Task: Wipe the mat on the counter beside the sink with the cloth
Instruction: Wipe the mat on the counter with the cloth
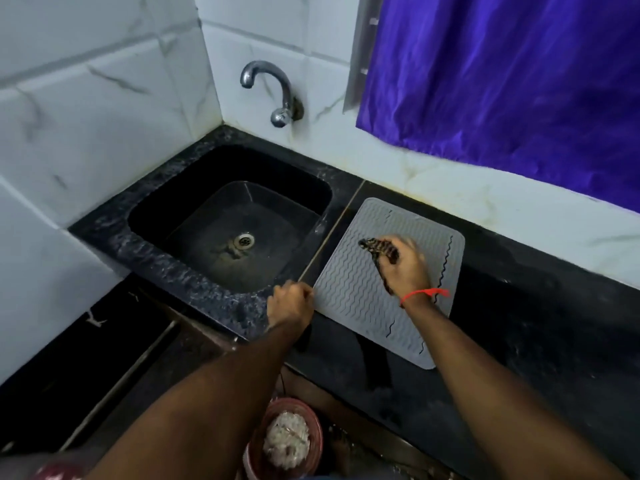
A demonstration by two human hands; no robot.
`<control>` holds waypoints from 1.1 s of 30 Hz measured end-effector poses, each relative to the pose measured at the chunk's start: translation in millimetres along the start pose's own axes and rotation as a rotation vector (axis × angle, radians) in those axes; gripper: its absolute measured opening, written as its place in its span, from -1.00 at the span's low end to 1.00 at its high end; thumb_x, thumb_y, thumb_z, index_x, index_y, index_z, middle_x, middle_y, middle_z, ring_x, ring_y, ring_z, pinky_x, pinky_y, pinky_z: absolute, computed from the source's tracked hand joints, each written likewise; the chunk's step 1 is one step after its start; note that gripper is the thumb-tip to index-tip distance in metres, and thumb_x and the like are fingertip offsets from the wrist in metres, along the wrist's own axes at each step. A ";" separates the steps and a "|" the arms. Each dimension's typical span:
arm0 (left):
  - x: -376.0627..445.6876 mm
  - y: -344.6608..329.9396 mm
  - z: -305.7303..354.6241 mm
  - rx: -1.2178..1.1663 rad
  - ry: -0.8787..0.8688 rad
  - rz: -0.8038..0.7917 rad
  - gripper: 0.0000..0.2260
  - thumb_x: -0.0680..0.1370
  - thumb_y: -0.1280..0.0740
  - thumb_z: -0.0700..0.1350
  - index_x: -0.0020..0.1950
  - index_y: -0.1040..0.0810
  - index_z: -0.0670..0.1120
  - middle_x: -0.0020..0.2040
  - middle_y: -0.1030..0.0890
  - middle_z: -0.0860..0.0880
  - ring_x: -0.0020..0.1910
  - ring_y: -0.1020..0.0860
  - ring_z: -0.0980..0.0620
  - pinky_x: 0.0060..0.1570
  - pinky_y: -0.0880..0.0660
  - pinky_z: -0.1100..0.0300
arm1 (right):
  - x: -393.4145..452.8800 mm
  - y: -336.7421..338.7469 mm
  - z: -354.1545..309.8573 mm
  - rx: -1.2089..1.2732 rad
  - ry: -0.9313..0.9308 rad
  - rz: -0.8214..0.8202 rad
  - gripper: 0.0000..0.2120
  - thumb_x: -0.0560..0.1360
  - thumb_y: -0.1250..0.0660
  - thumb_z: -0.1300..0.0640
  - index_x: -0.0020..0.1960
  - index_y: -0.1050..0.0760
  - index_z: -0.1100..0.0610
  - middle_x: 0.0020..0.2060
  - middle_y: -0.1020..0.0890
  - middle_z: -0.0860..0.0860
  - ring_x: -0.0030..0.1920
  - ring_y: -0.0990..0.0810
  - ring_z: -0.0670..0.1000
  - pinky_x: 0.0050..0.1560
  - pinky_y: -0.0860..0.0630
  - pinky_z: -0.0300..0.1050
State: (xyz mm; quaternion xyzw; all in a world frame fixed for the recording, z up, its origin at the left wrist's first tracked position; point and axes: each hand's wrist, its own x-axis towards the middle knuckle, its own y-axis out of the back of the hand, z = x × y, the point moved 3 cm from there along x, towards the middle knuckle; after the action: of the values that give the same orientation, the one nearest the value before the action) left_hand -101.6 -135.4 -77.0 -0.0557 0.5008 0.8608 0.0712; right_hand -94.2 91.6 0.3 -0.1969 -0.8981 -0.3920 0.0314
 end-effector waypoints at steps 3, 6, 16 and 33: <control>0.8 -9.4 6.6 0.042 0.054 0.025 -0.81 0.58 -0.32 0.06 0.14 -0.61 0.09 0.18 -0.56 -0.04 0.20 -0.46 -0.13 0.17 -0.40 -0.05 | 6.7 -36.1 -0.9 -0.175 0.207 -0.135 -0.68 0.43 -0.32 0.23 0.15 -0.52 0.02 0.06 -0.51 0.01 0.03 -0.52 0.07 0.02 -0.51 -0.05; -1.5 -15.4 11.0 0.061 0.124 0.074 -0.80 0.57 -0.31 0.08 0.16 -0.59 0.09 0.19 -0.56 -0.01 0.20 -0.44 -0.12 0.16 -0.37 -0.04 | 0.3 -72.3 2.2 -0.396 0.399 -0.277 -0.72 0.38 -0.36 0.11 0.09 -0.53 -0.05 -0.04 -0.55 -0.04 -0.05 -0.55 0.05 -0.08 -0.51 -0.04; -1.7 -25.2 16.6 0.190 0.242 0.149 -0.78 0.57 -0.28 -0.06 0.21 -0.40 0.07 0.20 -0.40 -0.07 0.18 -0.32 -0.16 0.22 -0.26 -0.12 | -13.2 -94.6 29.8 -0.592 0.957 -0.579 -0.54 0.41 -0.18 0.11 0.28 -0.42 -0.15 0.33 -0.41 -0.07 0.20 -0.42 0.17 0.07 -0.43 0.12; 1.3 -24.6 14.1 0.182 0.253 0.095 -0.76 0.60 -0.25 0.11 0.22 -0.33 0.11 0.18 -0.33 -0.04 0.18 -0.29 -0.09 0.25 -0.21 -0.11 | 152.9 -101.5 67.8 -0.743 0.410 -0.454 -0.65 0.49 -0.23 0.18 0.27 -0.46 0.08 0.19 -0.45 0.14 0.12 -0.43 0.24 0.18 -0.44 0.15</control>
State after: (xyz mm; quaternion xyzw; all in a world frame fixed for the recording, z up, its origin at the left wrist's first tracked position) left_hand -98.8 -111.1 -91.3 -0.1333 0.5836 0.8005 -0.0283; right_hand -266.6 128.0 -84.5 0.0877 -0.6927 -0.7141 0.0491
